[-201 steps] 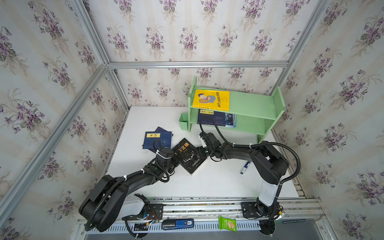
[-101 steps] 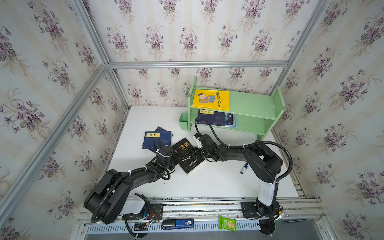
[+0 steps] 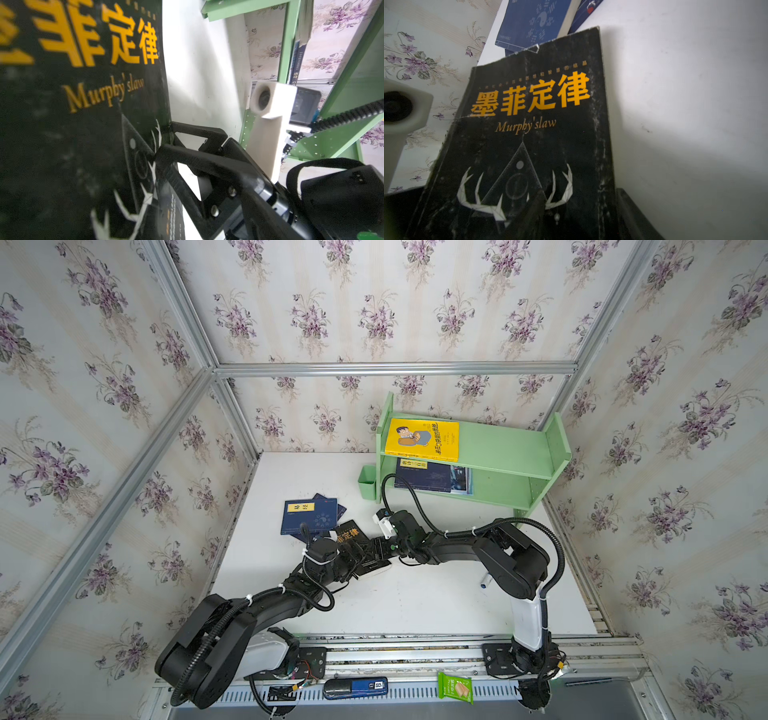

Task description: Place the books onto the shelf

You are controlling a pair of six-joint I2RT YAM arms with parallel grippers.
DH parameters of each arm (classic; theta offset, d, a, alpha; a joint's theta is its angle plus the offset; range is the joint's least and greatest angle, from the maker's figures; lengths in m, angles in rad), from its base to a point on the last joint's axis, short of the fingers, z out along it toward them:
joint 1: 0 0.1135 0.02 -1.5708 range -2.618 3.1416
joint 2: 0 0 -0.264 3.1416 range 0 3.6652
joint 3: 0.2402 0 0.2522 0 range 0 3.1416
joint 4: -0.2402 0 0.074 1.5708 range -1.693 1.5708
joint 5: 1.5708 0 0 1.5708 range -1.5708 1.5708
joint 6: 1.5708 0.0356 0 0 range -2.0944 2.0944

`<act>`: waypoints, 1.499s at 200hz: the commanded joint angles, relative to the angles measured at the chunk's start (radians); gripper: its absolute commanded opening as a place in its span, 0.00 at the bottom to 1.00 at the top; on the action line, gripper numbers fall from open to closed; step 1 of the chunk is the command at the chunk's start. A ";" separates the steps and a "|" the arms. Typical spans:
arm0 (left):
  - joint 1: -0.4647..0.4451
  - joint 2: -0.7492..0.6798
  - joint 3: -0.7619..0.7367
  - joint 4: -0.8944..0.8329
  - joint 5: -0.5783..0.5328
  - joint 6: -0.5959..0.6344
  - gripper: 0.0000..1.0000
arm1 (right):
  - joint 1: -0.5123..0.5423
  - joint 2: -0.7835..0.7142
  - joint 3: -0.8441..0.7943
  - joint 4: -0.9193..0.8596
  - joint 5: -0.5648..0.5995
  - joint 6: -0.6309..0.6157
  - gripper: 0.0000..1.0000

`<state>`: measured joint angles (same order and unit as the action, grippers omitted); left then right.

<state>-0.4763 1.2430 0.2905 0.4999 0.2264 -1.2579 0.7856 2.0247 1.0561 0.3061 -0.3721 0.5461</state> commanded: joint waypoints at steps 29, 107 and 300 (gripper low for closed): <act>0.001 -0.040 0.006 -0.038 0.036 0.017 0.67 | 0.010 0.008 -0.021 -0.283 0.001 0.015 0.57; 0.011 -0.178 0.047 -0.313 -0.043 0.100 0.80 | 0.009 0.023 -0.018 -0.295 0.013 0.021 0.57; 0.037 -0.411 0.164 -0.569 0.001 0.303 0.12 | -0.007 -0.284 -0.039 -0.348 0.068 -0.012 0.71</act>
<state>-0.4446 0.9081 0.3939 -0.0429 0.2005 -1.0779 0.7792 1.8599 1.0164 0.0780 -0.3489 0.5724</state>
